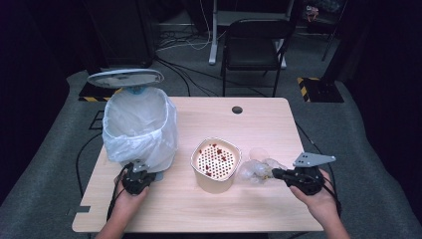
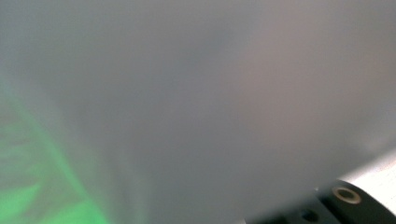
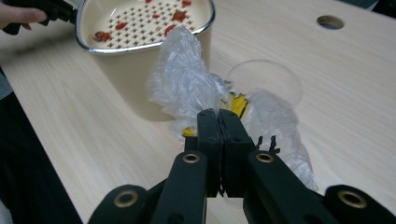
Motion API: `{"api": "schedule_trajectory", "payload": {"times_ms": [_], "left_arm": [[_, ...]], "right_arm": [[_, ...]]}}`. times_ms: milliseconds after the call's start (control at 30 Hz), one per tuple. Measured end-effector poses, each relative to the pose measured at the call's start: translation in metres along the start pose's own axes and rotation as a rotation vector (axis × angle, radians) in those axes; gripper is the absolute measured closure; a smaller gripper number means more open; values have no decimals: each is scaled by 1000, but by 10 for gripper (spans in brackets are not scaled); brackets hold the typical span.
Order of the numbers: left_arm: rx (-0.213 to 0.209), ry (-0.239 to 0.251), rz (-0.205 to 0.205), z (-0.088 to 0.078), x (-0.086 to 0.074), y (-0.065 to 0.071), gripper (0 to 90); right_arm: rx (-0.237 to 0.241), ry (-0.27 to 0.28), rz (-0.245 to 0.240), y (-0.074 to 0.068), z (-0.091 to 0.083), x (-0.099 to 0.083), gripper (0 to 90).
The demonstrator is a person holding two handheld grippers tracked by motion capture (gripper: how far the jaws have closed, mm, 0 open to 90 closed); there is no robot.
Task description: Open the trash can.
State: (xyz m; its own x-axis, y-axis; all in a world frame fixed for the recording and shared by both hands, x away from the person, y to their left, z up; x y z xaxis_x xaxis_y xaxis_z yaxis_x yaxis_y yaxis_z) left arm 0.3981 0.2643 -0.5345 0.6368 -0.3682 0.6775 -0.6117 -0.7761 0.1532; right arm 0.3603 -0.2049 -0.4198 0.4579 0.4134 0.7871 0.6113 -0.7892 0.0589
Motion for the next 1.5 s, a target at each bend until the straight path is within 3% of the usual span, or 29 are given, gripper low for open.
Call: {"api": "schedule_trajectory", "payload": {"times_ms": [167, 333, 700, 933, 1233, 1367, 1500], "left_arm": [[2, -6, 2, -1, 0, 0, 900], [2, -5, 1, -1, 0, 0, 900], [1, -5, 2, -1, 0, 0, 900], [1, -5, 2, -1, 0, 0, 900], [1, -6, 3, -1, 0, 0, 900], [1, -5, 2, -1, 0, 0, 900], [1, -5, 2, -1, 0, 0, 900]], "right_arm": [[18, -14, -8, -13, 8, -10, 890], [24, 10, -38, -24, -1, -5, 889], [12, 70, -56, -26, -24, 11, 889], [22, 23, -36, -26, -6, -8, 887], [35, -46, 25, -21, 19, -38, 871], [33, -64, 19, -20, 24, -44, 767], [-6, -56, 15, -21, 22, -41, 570]]}}
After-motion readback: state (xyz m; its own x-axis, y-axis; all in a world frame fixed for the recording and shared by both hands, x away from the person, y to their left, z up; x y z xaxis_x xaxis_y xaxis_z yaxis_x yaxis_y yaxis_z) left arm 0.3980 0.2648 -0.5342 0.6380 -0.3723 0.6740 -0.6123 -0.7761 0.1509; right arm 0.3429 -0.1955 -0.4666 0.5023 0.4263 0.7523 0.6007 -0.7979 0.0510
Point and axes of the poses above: each handheld gripper's, and its own axes: z roughly forward along the jaws, x roughly out of its top, y roughly to its right, the point moved 4 cm from there along z, roughly forward along the jaws, and after that the axes turned 11 degrees about -x, right-handed, at the moved point
